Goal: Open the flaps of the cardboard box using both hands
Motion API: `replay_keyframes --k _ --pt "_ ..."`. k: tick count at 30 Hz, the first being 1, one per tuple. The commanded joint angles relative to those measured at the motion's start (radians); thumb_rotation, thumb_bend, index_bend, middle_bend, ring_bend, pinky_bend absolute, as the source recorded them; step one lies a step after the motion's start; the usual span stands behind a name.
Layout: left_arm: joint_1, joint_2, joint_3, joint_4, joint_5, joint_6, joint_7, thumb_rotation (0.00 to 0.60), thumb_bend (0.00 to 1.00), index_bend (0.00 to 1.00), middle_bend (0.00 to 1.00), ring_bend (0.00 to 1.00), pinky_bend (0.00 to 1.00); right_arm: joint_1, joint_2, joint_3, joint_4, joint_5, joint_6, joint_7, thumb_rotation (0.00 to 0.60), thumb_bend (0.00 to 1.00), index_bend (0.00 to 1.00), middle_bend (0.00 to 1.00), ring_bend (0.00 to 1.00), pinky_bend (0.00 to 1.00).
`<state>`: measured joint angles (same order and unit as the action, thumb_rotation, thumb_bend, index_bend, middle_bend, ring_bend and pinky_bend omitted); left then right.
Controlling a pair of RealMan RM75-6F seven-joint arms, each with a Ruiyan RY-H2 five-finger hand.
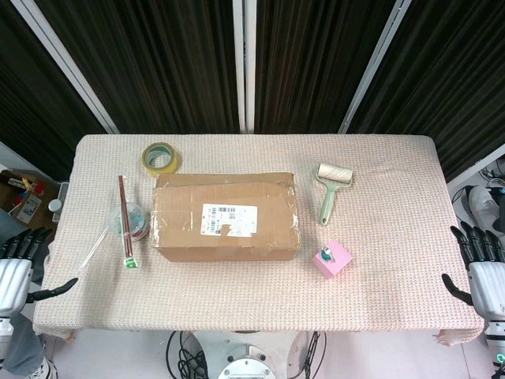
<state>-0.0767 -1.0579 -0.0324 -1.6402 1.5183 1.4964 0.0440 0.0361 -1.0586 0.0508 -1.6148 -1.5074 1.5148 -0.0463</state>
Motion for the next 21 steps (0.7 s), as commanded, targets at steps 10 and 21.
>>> replay_keyframes --k 10,21 --pt "-0.009 0.0 -0.008 -0.011 0.008 0.003 -0.04 0.222 0.0 0.11 0.11 0.1 0.15 0.0 0.005 0.01 0.01 0.014 0.0 0.009 0.6 0.2 0.0 0.0 0.0 0.0" --pt "-0.104 0.073 -0.074 -0.086 0.027 -0.059 -0.139 0.297 0.0 0.11 0.11 0.1 0.15 -0.008 0.002 0.0 0.018 0.003 0.004 0.006 0.6 0.2 0.0 0.0 0.0 0.0"
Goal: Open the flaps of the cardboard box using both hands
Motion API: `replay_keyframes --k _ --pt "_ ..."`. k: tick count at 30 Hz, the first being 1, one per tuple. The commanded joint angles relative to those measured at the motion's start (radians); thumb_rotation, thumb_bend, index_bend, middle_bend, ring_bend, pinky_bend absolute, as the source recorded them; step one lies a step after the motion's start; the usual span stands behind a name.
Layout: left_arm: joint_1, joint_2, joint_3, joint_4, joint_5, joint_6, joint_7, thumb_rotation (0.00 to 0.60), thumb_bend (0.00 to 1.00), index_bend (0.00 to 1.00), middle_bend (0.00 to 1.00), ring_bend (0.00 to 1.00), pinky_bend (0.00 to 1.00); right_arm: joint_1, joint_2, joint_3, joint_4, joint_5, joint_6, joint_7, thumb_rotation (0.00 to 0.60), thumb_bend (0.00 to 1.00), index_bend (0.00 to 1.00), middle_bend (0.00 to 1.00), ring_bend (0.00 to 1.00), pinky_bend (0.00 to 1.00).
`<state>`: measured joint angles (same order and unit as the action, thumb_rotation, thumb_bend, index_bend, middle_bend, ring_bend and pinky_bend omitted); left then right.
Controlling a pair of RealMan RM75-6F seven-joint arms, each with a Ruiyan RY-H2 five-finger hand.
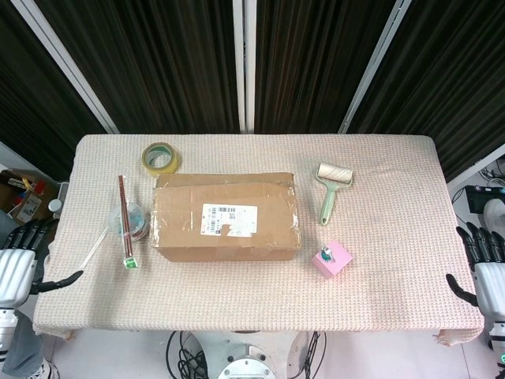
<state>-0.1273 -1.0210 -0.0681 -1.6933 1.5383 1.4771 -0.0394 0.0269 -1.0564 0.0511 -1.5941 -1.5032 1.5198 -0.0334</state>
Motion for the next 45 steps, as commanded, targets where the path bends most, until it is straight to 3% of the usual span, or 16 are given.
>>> replay_keyframes --k 1,6,11,16,20,24,30,37,45 --pt "-0.081 0.05 -0.063 -0.043 0.002 -0.056 -0.06 0.3 0.0 0.11 0.11 0.1 0.15 0.002 -0.001 0.0 -0.007 -0.001 -0.003 -0.01 0.6 0.2 0.0 0.0 0.0 0.0" --pt "-0.219 0.087 -0.163 -0.071 -0.074 -0.2 -0.114 0.334 0.0 0.11 0.13 0.1 0.16 0.009 -0.005 -0.001 -0.019 -0.004 -0.014 -0.03 0.6 0.2 0.0 0.0 0.0 0.0" --pt "-0.38 0.107 -0.242 -0.089 -0.183 -0.42 -0.194 0.339 0.0 0.12 0.13 0.11 0.17 0.009 -0.017 0.005 -0.009 -0.004 -0.005 -0.025 0.6 0.2 0.0 0.0 0.0 0.0" --pt "-0.53 0.068 -0.29 -0.052 -0.315 -0.632 -0.248 0.339 0.0 0.12 0.14 0.11 0.18 0.008 -0.022 0.006 0.002 0.0 -0.007 -0.014 0.6 0.2 0.0 0.0 0.0 0.0" --pt "-0.613 0.02 -0.315 -0.019 -0.404 -0.74 -0.297 0.326 0.0 0.12 0.15 0.11 0.18 0.01 -0.018 0.005 0.002 0.005 -0.017 -0.008 0.6 0.2 0.0 0.0 0.0 0.0" --pt "-0.684 -0.021 -0.321 0.026 -0.492 -0.834 -0.309 0.177 0.0 0.13 0.16 0.11 0.18 0.009 -0.015 0.006 0.01 0.008 -0.018 0.007 0.6 0.2 0.0 0.0 0.0 0.0" --pt "-0.763 -0.044 -0.303 0.077 -0.572 -0.949 -0.297 0.077 0.0 0.13 0.19 0.11 0.17 0.006 0.0 0.008 0.016 0.024 -0.027 0.028 0.6 0.2 0.0 0.0 0.0 0.0" --pt "-0.798 -0.057 -0.278 0.094 -0.603 -0.99 -0.281 0.023 0.0 0.13 0.26 0.11 0.17 0.007 0.002 0.014 0.027 0.029 -0.027 0.047 0.6 0.2 0.0 0.0 0.0 0.0" --pt "-0.814 -0.052 -0.258 0.098 -0.62 -1.024 -0.281 0.006 0.0 0.13 0.26 0.11 0.17 0.01 -0.009 0.015 0.038 0.03 -0.032 0.051 0.6 0.21 0.0 0.0 0.0 0.0"
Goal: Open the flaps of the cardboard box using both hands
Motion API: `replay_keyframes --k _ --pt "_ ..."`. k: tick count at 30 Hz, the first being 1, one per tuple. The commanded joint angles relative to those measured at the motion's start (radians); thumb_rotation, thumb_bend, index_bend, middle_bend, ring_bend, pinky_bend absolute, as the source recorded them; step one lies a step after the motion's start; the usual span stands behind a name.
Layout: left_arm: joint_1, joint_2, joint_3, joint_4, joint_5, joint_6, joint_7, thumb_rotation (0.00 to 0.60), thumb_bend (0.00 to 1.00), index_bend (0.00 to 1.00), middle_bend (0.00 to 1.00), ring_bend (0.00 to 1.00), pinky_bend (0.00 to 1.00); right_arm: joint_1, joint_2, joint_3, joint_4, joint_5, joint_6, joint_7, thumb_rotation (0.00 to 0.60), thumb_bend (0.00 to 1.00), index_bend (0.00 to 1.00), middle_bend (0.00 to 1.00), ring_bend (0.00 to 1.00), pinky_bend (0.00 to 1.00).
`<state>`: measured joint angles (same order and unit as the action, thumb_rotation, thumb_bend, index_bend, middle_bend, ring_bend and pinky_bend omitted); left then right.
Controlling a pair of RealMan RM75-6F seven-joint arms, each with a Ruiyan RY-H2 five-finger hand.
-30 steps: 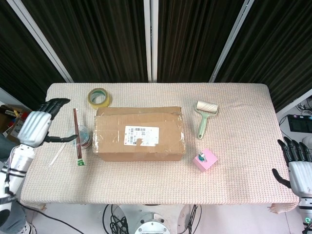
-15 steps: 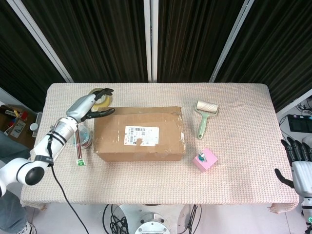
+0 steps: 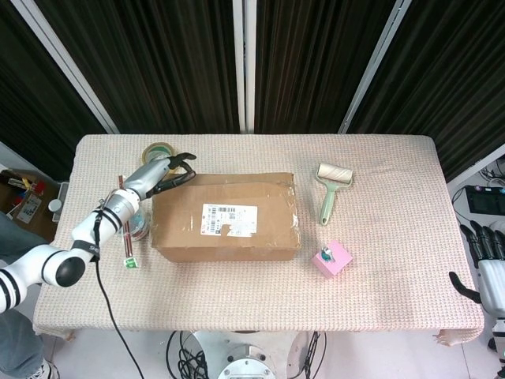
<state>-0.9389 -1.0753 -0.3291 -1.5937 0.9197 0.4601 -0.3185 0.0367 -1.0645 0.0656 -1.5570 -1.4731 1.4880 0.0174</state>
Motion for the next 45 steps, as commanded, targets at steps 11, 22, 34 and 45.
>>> replay_keyframes --k 11,22,34,45 --pt "-0.009 0.011 0.022 -0.032 0.041 -0.017 0.012 0.0 0.0 0.13 0.29 0.11 0.17 -0.003 -0.006 0.006 0.008 0.004 0.01 0.005 0.6 0.24 0.0 0.0 0.0 0.0" --pt "0.004 0.038 0.02 -0.108 0.097 0.018 0.016 0.001 0.0 0.13 0.33 0.11 0.17 -0.002 -0.013 0.01 0.016 0.006 0.012 0.01 0.6 0.24 0.0 0.0 0.0 0.0" --pt "0.048 0.127 -0.065 -0.227 0.154 0.051 -0.111 0.001 0.0 0.13 0.39 0.11 0.17 0.001 -0.012 0.008 0.025 -0.015 0.018 0.03 0.6 0.24 0.0 0.0 0.0 0.0" --pt "0.116 0.299 -0.147 -0.43 0.303 0.0 -0.279 0.0 0.0 0.12 0.43 0.16 0.18 0.007 -0.018 0.005 0.021 -0.022 0.012 0.021 0.6 0.24 0.0 0.0 0.0 0.0"
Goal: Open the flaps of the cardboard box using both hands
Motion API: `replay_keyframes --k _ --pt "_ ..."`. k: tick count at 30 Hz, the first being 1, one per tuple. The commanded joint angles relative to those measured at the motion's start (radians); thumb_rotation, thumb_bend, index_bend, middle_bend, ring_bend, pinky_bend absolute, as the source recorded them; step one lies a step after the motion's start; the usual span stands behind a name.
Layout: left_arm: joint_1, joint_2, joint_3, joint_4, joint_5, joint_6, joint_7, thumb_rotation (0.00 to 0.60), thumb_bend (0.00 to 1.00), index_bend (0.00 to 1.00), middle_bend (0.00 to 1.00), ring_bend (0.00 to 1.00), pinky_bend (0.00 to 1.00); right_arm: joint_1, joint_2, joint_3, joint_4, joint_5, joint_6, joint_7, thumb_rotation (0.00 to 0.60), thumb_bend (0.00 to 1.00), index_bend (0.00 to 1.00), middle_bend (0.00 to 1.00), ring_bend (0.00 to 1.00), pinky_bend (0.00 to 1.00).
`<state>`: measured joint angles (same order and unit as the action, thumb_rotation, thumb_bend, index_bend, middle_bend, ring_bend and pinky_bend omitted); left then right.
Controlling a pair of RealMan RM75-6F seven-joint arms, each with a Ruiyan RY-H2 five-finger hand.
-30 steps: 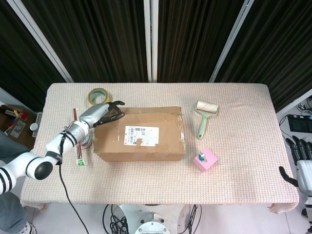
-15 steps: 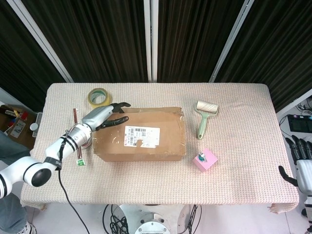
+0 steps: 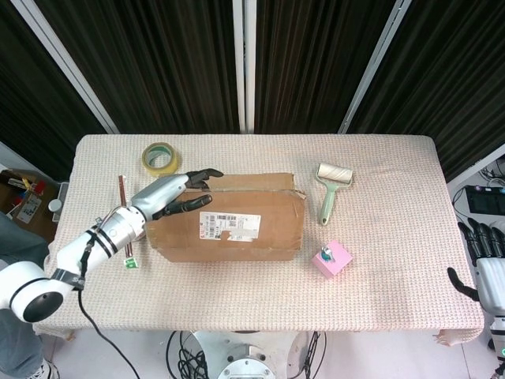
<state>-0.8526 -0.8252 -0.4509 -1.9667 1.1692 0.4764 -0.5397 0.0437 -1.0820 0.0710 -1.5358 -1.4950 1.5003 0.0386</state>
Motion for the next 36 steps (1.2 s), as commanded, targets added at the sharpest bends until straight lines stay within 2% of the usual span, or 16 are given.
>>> replay_keyframes --k 1,7,10,12,19,20,22,24,27,29,32,36 --pt "0.042 0.068 -0.033 -0.081 0.076 -0.021 -0.091 0.0 0.0 0.12 0.43 0.16 0.18 0.001 0.0 0.0 -0.002 -0.002 0.0 -0.001 0.6 0.24 0.0 0.0 0.0 0.0" --pt "0.101 0.176 -0.072 -0.169 0.207 -0.072 -0.329 0.0 0.0 0.12 0.49 0.24 0.21 0.001 0.002 -0.001 -0.012 -0.017 0.012 -0.004 0.6 0.24 0.0 0.0 0.0 0.0" --pt "0.111 0.224 -0.073 -0.188 0.297 -0.117 -0.468 0.0 0.0 0.12 0.51 0.27 0.23 0.001 0.003 -0.003 -0.014 -0.021 0.013 -0.006 0.6 0.24 0.0 0.0 0.0 0.0" --pt "0.112 0.245 -0.064 -0.186 0.355 -0.126 -0.539 0.001 0.0 0.12 0.52 0.3 0.24 0.001 0.004 -0.005 -0.015 -0.024 0.015 -0.008 0.6 0.24 0.0 0.0 0.0 0.0" --pt "0.118 0.296 0.018 -0.106 0.538 0.0 -0.7 0.0 0.0 0.14 0.48 0.29 0.23 -0.001 0.005 -0.01 -0.024 -0.041 0.027 -0.012 0.6 0.24 0.0 0.0 0.0 0.0" --pt "0.123 0.304 0.027 -0.081 0.546 0.013 -0.674 0.0 0.0 0.14 0.45 0.27 0.23 -0.001 0.005 -0.009 -0.026 -0.045 0.031 -0.011 0.6 0.24 0.0 0.0 0.0 0.0" --pt "0.162 0.304 0.044 -0.016 0.523 0.065 -0.511 0.015 0.0 0.13 0.35 0.22 0.23 0.001 0.008 -0.007 -0.033 -0.055 0.039 -0.01 0.6 0.24 0.0 0.0 0.0 0.0" --pt "0.225 0.274 0.059 0.026 0.45 0.142 -0.308 0.088 0.0 0.13 0.25 0.19 0.23 0.007 0.016 -0.005 -0.045 -0.068 0.042 -0.015 0.6 0.24 0.0 0.0 0.0 0.0" --pt "0.337 0.195 0.107 0.046 0.29 0.299 0.01 0.171 0.0 0.13 0.19 0.15 0.23 0.033 0.037 0.005 -0.075 -0.101 0.037 -0.022 0.6 0.24 0.0 0.0 0.0 0.0" --pt "0.408 0.132 0.148 0.054 0.209 0.423 0.189 0.201 0.0 0.13 0.18 0.14 0.23 0.06 0.058 0.019 -0.112 -0.116 0.021 -0.032 0.6 0.24 0.0 0.0 0.0 0.0" --pt "0.498 0.042 0.207 0.086 0.164 0.585 0.355 0.278 0.0 0.13 0.17 0.14 0.23 0.111 0.093 0.042 -0.191 -0.136 -0.024 -0.079 0.6 0.24 0.0 0.0 0.0 0.0" --pt "0.588 -0.036 0.274 0.148 0.176 0.72 0.42 0.31 0.0 0.13 0.17 0.14 0.22 0.2 0.128 0.087 -0.327 -0.134 -0.122 -0.188 0.6 0.23 0.0 0.0 0.0 0.0"
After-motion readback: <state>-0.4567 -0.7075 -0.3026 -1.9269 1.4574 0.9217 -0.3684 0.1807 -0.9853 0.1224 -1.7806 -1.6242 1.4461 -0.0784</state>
